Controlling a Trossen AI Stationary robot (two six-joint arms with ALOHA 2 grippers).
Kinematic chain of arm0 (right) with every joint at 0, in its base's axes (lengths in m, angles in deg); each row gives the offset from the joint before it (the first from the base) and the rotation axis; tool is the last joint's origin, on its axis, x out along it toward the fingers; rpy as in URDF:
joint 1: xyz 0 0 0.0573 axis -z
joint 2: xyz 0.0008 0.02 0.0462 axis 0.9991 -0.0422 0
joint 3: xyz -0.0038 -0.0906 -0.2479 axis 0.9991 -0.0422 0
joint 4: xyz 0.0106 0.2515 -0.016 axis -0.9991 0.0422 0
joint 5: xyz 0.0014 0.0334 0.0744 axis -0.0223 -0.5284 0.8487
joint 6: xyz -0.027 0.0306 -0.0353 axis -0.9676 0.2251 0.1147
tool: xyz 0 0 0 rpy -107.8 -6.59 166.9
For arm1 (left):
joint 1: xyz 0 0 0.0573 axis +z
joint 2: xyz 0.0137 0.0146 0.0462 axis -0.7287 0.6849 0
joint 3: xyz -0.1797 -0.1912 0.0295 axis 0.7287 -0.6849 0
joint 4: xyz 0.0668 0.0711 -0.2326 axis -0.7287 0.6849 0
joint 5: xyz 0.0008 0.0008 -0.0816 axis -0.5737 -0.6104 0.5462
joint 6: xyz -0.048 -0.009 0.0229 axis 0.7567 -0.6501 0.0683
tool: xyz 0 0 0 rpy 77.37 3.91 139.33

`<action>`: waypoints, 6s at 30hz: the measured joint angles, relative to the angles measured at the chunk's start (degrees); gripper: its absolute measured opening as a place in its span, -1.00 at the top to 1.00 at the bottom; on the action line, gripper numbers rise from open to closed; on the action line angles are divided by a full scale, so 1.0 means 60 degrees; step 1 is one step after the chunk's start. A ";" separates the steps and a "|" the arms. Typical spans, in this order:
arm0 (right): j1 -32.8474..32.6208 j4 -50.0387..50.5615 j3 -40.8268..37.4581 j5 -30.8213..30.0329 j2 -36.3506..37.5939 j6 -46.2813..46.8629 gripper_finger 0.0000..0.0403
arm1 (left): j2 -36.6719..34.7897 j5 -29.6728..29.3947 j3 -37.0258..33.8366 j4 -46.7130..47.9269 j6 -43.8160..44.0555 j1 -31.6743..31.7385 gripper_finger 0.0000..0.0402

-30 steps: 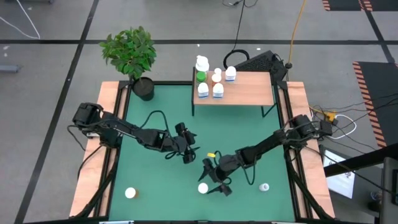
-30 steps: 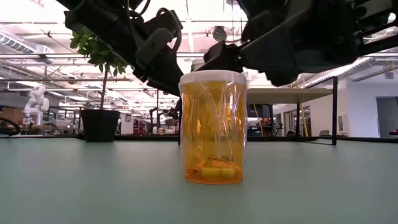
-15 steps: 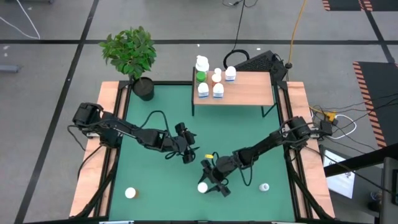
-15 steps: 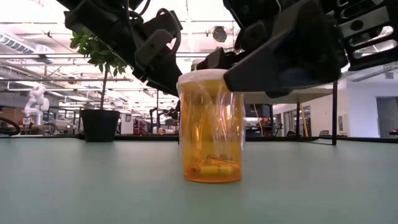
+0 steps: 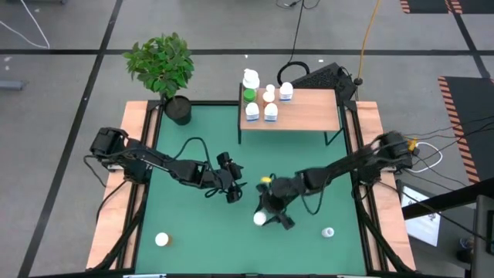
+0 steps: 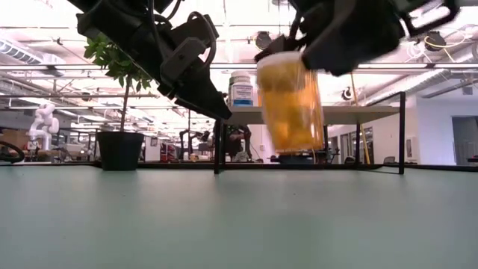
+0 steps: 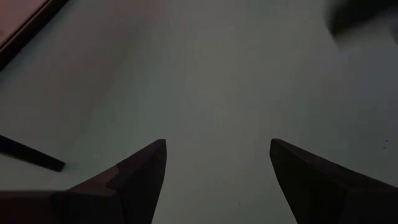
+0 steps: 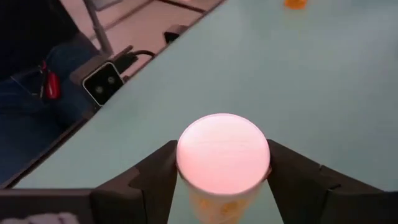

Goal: Pick and place medicine bottles onto shelf by color
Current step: Put the right orange medicine bottle on the shelf, then put the orange medicine bottle on the shelf

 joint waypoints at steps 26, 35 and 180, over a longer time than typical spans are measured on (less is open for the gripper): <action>0.8605 0.4856 0.0000 -0.2280 0.6414 -0.2404 -0.05 | 0.0000 -0.0003 0.0000 0.0086 -0.0200 0.0069 -0.44; 0.9952 0.3781 0.0000 -0.0433 0.4663 -0.1046 -0.05 | 0.0000 -0.0004 0.0000 0.0140 -0.0193 0.0069 -0.44; 0.1881 -0.7555 -0.6339 -0.3211 0.4686 -0.0425 -0.02 | -0.3384 0.5411 0.0007 0.9125 1.1777 -0.6647 -0.44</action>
